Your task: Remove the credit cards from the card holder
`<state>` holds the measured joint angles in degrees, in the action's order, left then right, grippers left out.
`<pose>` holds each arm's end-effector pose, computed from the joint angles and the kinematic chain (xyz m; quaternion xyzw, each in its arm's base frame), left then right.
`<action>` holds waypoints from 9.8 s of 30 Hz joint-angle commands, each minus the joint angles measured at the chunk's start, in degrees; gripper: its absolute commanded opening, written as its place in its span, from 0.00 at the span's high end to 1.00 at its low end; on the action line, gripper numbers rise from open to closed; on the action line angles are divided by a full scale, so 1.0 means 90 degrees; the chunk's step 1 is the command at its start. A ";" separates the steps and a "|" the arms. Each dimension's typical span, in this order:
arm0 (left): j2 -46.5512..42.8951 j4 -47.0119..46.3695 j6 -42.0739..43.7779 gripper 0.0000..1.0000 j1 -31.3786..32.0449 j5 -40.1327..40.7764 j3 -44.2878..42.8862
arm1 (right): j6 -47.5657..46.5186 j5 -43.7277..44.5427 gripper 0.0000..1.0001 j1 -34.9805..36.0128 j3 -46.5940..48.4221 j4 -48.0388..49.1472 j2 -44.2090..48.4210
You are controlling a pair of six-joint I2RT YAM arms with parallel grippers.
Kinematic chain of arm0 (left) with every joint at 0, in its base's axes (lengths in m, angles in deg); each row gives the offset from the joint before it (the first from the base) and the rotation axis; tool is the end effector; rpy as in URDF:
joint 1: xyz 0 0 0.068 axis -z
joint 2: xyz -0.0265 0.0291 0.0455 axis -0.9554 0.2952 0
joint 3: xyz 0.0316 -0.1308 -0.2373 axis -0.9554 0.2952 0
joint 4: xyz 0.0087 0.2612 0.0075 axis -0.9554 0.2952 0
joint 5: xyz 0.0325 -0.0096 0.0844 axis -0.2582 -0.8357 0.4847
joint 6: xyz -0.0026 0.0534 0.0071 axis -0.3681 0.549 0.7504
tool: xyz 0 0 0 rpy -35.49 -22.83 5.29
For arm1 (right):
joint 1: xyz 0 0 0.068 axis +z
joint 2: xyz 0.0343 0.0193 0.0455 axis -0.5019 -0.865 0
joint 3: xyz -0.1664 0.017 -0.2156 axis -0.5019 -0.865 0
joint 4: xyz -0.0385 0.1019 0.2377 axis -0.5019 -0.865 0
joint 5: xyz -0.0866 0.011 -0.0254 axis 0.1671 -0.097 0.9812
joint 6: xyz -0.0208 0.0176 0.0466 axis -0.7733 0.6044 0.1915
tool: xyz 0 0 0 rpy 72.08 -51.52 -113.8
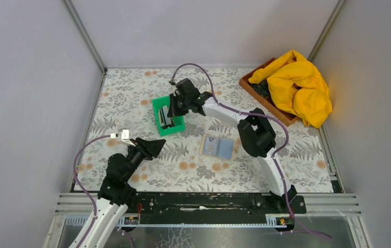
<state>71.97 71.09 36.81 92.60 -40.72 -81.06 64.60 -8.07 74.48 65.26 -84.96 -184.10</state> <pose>0.1065 -0.0448 0.1954 -0.1047 0.7054 -0.4318 0.5522 0.3687 0.3741 0.2149 -0.2030 0.8570 0.3633 0.3040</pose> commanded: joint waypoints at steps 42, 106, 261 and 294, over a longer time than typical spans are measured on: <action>0.0776 -0.0501 0.0116 0.46 -0.0048 -0.0095 0.0208 | -0.0850 0.1186 0.62 0.0423 0.0320 0.0154 0.0726; 0.9013 -0.3319 0.1021 0.37 0.1883 -0.1091 -0.3121 | 0.0269 0.1799 1.00 -0.0690 -0.9006 0.2427 0.6840; 1.0852 -0.1362 0.0916 0.78 0.1722 -0.1187 -0.4296 | 0.0777 -0.0705 1.00 -0.2143 -0.9535 0.6478 0.4974; 0.9826 -0.2895 0.0730 0.60 0.1637 -0.1605 -0.3452 | 0.0927 -0.0277 1.00 -0.2540 -0.9954 0.6359 0.6929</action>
<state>164.62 49.06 43.09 107.99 -55.19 -115.82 72.79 -9.47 51.86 -27.28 -27.74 -124.60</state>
